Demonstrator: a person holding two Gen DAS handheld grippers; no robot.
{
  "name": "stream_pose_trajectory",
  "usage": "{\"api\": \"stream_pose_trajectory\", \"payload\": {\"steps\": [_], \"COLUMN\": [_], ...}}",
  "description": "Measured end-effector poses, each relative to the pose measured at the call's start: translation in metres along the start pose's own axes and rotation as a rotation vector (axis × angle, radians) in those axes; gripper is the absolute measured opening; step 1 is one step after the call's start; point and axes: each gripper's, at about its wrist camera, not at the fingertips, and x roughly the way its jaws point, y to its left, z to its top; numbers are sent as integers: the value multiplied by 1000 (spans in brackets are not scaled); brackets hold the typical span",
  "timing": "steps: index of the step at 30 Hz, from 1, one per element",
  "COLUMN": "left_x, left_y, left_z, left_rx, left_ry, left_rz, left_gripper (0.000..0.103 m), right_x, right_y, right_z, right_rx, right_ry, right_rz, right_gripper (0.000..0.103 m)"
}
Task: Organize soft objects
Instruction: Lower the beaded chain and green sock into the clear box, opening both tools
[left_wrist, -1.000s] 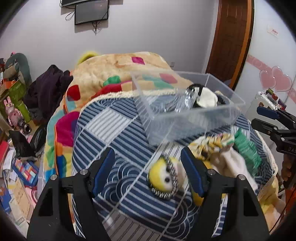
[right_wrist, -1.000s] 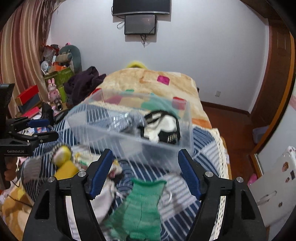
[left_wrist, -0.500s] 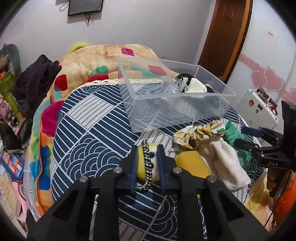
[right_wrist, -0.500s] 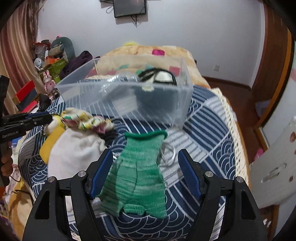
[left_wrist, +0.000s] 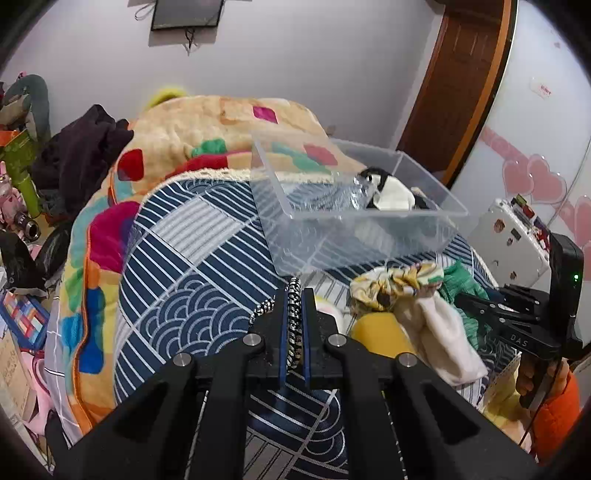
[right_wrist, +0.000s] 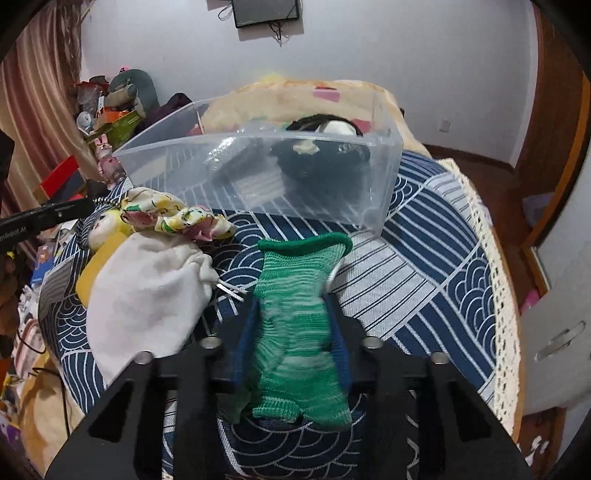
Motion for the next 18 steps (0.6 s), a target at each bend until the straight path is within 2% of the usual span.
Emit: {"api": "stream_pose_trajectory", "payload": {"steps": [5, 18], "left_x": [-9, -26], "left_y": [0, -9], "left_z": [8, 41], "left_rx": [-4, 20], "left_ry": [-33, -128], "left_rz": [0, -3], "left_gripper": [6, 5], "right_x": [-10, -41], "right_y": [-3, -5], "right_z": [6, 36], "right_rx": [16, 7], "right_ry": [-33, -172], "right_rz": [6, 23], "right_gripper": [16, 16]}}
